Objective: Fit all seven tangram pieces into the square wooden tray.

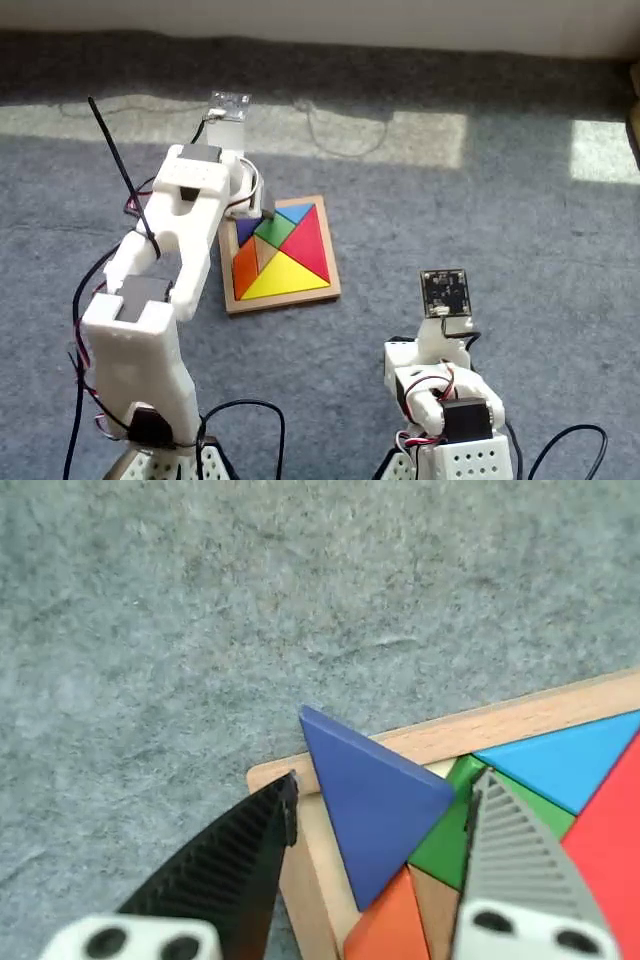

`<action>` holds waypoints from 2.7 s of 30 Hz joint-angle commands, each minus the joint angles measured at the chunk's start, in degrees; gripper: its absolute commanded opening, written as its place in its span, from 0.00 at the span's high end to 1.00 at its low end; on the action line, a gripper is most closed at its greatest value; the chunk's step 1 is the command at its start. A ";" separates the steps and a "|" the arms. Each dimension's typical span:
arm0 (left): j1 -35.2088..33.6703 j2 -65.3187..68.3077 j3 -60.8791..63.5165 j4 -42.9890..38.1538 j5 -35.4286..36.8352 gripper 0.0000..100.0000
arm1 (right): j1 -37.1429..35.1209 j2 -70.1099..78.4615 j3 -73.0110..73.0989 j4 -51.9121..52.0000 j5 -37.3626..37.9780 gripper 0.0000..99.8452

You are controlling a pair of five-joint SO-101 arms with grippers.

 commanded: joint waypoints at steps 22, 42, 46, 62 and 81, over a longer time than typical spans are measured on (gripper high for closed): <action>3.38 -9.19 3.03 5.63 -5.89 0.91 | 0.66 -0.31 8.75 0.22 -0.35 0.99; 8.13 -45.85 39.34 -8.26 -15.74 0.86 | 0.66 -0.31 8.75 0.22 -0.35 0.99; 2.95 -50.86 39.60 -1.76 -17.05 0.75 | 0.66 -0.31 8.75 0.22 -0.35 0.99; -3.47 -38.11 39.87 9.14 -17.23 0.77 | 0.66 -0.31 8.75 0.22 -0.35 0.99; 1.80 -24.84 24.48 1.76 -20.40 0.77 | 0.66 -0.31 8.75 0.22 -0.35 0.99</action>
